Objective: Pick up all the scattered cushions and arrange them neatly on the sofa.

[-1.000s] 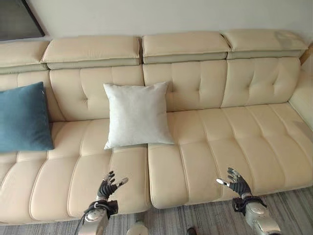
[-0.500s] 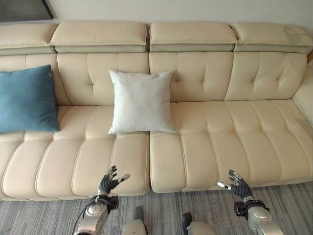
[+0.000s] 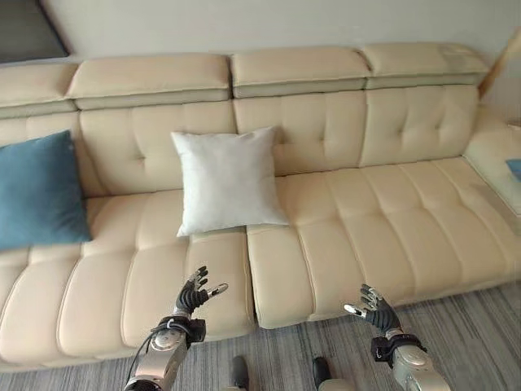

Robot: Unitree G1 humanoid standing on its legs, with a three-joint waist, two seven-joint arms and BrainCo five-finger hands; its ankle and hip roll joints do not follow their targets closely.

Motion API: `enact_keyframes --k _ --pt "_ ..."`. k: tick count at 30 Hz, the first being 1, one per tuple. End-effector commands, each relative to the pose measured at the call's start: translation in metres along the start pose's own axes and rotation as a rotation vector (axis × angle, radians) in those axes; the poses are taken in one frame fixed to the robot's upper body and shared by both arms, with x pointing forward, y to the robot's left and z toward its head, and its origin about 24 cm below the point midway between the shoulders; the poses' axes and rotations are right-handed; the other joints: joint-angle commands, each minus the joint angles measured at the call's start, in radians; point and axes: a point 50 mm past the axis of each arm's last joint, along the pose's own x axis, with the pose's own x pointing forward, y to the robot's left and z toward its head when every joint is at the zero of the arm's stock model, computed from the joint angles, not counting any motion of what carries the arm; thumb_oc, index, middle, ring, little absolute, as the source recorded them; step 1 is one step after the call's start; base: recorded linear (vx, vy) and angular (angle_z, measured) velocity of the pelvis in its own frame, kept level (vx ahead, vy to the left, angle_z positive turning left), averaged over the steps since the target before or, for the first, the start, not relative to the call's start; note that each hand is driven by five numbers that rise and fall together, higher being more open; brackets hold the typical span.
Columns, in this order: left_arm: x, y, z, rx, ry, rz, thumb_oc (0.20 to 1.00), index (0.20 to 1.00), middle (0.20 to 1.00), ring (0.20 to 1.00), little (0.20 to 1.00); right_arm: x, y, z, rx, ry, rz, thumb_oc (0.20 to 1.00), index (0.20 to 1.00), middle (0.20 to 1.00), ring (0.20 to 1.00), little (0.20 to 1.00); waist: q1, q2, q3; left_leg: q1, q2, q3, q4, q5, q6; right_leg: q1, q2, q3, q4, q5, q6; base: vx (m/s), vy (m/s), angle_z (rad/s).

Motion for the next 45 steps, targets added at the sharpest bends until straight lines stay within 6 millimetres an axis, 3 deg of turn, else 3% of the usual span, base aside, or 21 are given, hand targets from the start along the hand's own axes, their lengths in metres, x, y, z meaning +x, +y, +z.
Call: enact_keyframes --k 1,2,3,4,5,7,8,10,12,16,19,20,22,26,30,33,36,39,41,43,45 --pt "0.004 0.000 0.014 0.037 -0.072 -0.011 1.000 1.000 1.000 1.000 1.000 0.006 -0.011 0.021 -0.020 -0.075 -0.028 1.000 1.000 1.000 1.000 1.000 -0.003 0.021 0.011 0.065 0.013 0.010 0.024 -0.185 0.000 -0.063 0.072 -0.026 0.097 -0.117 -0.021 -0.18 0.125 -0.96" --pt "0.004 0.000 0.014 0.042 -0.071 -0.013 1.000 1.000 1.000 1.000 1.000 0.008 -0.011 0.029 -0.033 -0.099 -0.031 1.000 1.000 1.000 1.000 1.000 -0.014 0.028 0.035 0.072 0.011 0.089 0.042 -0.207 0.015 -0.111 0.045 -0.046 0.146 -0.095 0.002 -0.28 0.118 -2.21" --pt "0.005 0.000 0.018 0.053 -0.083 -0.023 1.000 1.000 1.000 1.000 1.000 0.009 -0.011 0.032 -0.024 -0.112 -0.040 1.000 1.000 1.000 1.000 1.000 -0.013 0.040 0.043 0.067 0.028 0.154 0.053 -0.212 0.012 -0.138 -0.005 -0.181 0.185 -0.093 -0.008 -0.25 0.066 -2.57" --pt "0.004 0.001 0.020 0.053 -0.089 -0.026 1.000 1.000 1.000 1.000 1.000 0.009 -0.011 0.031 -0.030 -0.109 -0.047 1.000 1.000 1.000 1.000 1.000 -0.001 0.056 0.049 0.087 0.053 0.222 0.062 -0.230 0.004 -0.133 -0.064 -0.378 0.242 -0.130 -0.021 -0.16 -0.027 -3.13" --pt "0.004 0.001 0.020 0.049 -0.089 -0.029 1.000 1.000 1.000 1.000 1.000 0.009 -0.012 0.032 -0.040 -0.110 -0.046 1.000 1.000 1.000 1.000 1.000 0.002 0.057 0.049 0.091 0.059 0.257 0.064 -0.227 0.003 -0.132 -0.078 -0.447 0.265 -0.135 -0.026 -0.08 -0.040 -2.09" --pt "0.003 0.002 0.019 0.046 -0.087 -0.030 1.000 1.000 1.000 1.000 1.000 0.009 -0.012 0.033 -0.049 -0.113 -0.045 1.000 1.000 1.000 1.000 1.000 0.007 0.056 0.045 0.096 0.064 0.291 0.068 -0.225 0.003 -0.133 -0.087 -0.502 0.280 -0.136 -0.031 -0.04 -0.066 -1.84" --pt "0.002 0.001 0.019 0.042 -0.082 -0.041 1.000 1.000 1.000 1.000 1.000 0.009 -0.014 0.034 -0.064 -0.115 -0.051 1.000 1.000 1.000 1.000 1.000 0.012 0.048 0.035 0.110 0.070 0.352 0.079 -0.230 0.004 -0.130 -0.103 -0.593 0.290 -0.128 -0.035 0.00 -0.073 -1.56" --pt "0.003 -0.004 0.020 0.050 -0.084 -0.069 1.000 1.000 1.000 1.000 1.000 0.007 -0.017 0.032 -0.068 -0.107 -0.055 1.000 1.000 1.000 1.000 1.000 0.007 0.034 0.022 0.118 0.072 0.376 0.097 -0.240 -0.005 -0.091 -0.090 -0.609 0.212 -0.134 -0.038 0.04 -0.240 -0.90" --pt "0.005 -0.007 0.022 0.053 -0.087 -0.077 1.000 1.000 1.000 1.000 1.000 0.006 -0.018 0.028 -0.059 -0.095 -0.062 1.000 1.000 1.000 1.000 1.000 0.003 0.031 0.021 0.117 0.088 0.384 0.120 -0.236 -0.021 -0.082 -0.074 -0.591 0.190 -0.130 -0.043 0.10 -0.267 -0.59" --pt "0.007 -0.014 0.030 0.034 -0.125 -0.100 1.000 1.000 1.000 1.000 1.000 0.002 -0.024 0.025 -0.055 -0.093 -0.069 1.000 1.000 1.000 1.000 1.000 -0.023 0.028 0.020 0.109 0.196 0.421 0.322 -0.234 -0.080 -0.028 -0.014 -0.528 0.128 -0.172 -0.084 0.18 -0.284 -0.28" --pt "0.008 -0.019 0.033 0.004 -0.136 -0.098 1.000 1.000 1.000 1.000 1.000 0.002 -0.024 0.031 -0.079 -0.113 -0.057 1.000 1.000 1.000 1.000 1.000 -0.010 0.022 0.042 0.050 0.286 0.334 0.575 -0.134 -0.116 0.018 0.055 -0.445 0.103 -0.210 -0.138 0.22 -0.244 -0.74" --pt "0.007 -0.018 0.033 -0.008 -0.143 -0.084 1.000 1.000 1.000 1.000 1.000 0.003 -0.024 0.036 -0.083 -0.131 -0.051 1.000 1.000 1.000 1.000 1.000 0.003 0.017 0.048 0.019 0.273 0.256 0.628 -0.114 -0.114 0.031 0.070 -0.412 0.101 -0.217 -0.151 0.25 -0.155 -1.41" --pt "0.007 -0.025 0.032 -0.042 -0.147 -0.087 1.000 1.000 1.000 1.000 1.000 0.004 -0.021 0.042 -0.096 -0.150 -0.034 1.000 1.000 1.000 1.000 1.000 0.039 -0.008 0.064 -0.104 0.149 0.062 0.630 -0.164 -0.056 0.034 0.065 -0.301 0.098 -0.208 -0.148 0.22 -0.038 -1.46" --pt "0.006 -0.029 0.029 -0.042 -0.136 -0.089 1.000 1.000 1.000 1.000 1.000 0.006 -0.020 0.045 -0.111 -0.161 -0.029 1.000 1.000 1.000 1.000 1.000 0.075 -0.005 0.073 -0.164 0.081 -0.057 0.442 -0.185 -0.038 0.053 0.070 -0.223 0.073 -0.210 -0.126 0.18 0.036 -1.15" --pt "0.006 -0.029 0.025 -0.040 -0.122 -0.081 1.000 1.000 1.000 1.000 1.000 0.009 -0.019 0.048 -0.142 -0.165 -0.025 1.000 1.000 1.000 1.000 1.000 0.118 0.035 0.088 -0.209 0.026 -0.199 0.157 -0.051 -0.062 0.082 0.116 -0.145 0.063 -0.230 -0.116 0.29 0.078 -0.68" --pt "0.004 -0.020 0.022 -0.027 -0.114 -0.054 1.000 1.000 1.000 1.000 1.000 0.012 -0.015 0.052 -0.166 -0.170 -0.006 1.000 1.000 1.000 1.000 1.000 0.145 0.069 0.086 -0.222 -0.005 -0.217 0.102 -0.011 -0.053 0.138 0.133 -0.053 0.066 -0.275 -0.105 0.44 0.200 -0.74" --pt "0.004 -0.021 0.021 -0.023 -0.109 -0.065 1.000 1.000 1.000 1.000 1.000 0.013 -0.014 0.050 -0.161 -0.164 -0.006 1.000 1.000 1.000 1.000 1.000 0.142 0.060 0.071 -0.231 -0.027 -0.217 0.141 -0.023 -0.041 0.163 0.103 -0.045 0.070 -0.290 -0.092 0.28 0.129 -0.85" --pt "0.003 -0.016 0.022 -0.006 -0.108 -0.064 1.000 1.000 1.000 1.000 1.000 0.013 -0.008 0.044 -0.131 -0.143 0.010 1.000 1.000 1.000 1.000 1.000 0.146 0.040 0.058 -0.209 -0.042 -0.193 0.171 -0.066 -0.003 0.126 0.074 -0.019 0.188 -0.288 -0.065 0.32 0.132 -0.15" --pt "0.005 -0.015 0.022 0.002 -0.103 -0.065 1.000 1.000 1.000 1.000 1.000 0.014 -0.005 0.040 -0.125 -0.121 0.020 1.000 1.000 1.000 1.000 1.000 0.141 0.029 0.064 -0.172 -0.047 -0.175 0.174 -0.105 0.022 0.062 0.061 -0.014 0.334 -0.240 -0.028 0.30 0.110 -0.31" --pt "0.005 -0.015 0.024 0.009 -0.106 -0.074 1.000 1.000 1.000 1.000 1.000 0.013 -0.005 0.039 -0.115 -0.126 0.023 1.000 1.000 1.000 1.000 1.000 0.126 0.029 0.075 -0.126 -0.050 -0.145 0.164 -0.133 0.041 -0.018 0.045 -0.027 0.473 -0.129 0.011 0.32 0.115 -0.15" --pt "0.005 -0.016 0.024 0.024 -0.106 -0.085 1.000 1.000 1.000 1.000 1.000 0.011 -0.004 0.035 -0.099 -0.119 0.024 1.000 1.000 1.000 1.000 1.000 0.112 0.041 0.086 -0.077 -0.040 -0.136 0.141 -0.153 0.050 -0.098 0.044 -0.052 0.569 -0.091 0.011 0.29 0.095 -0.01"
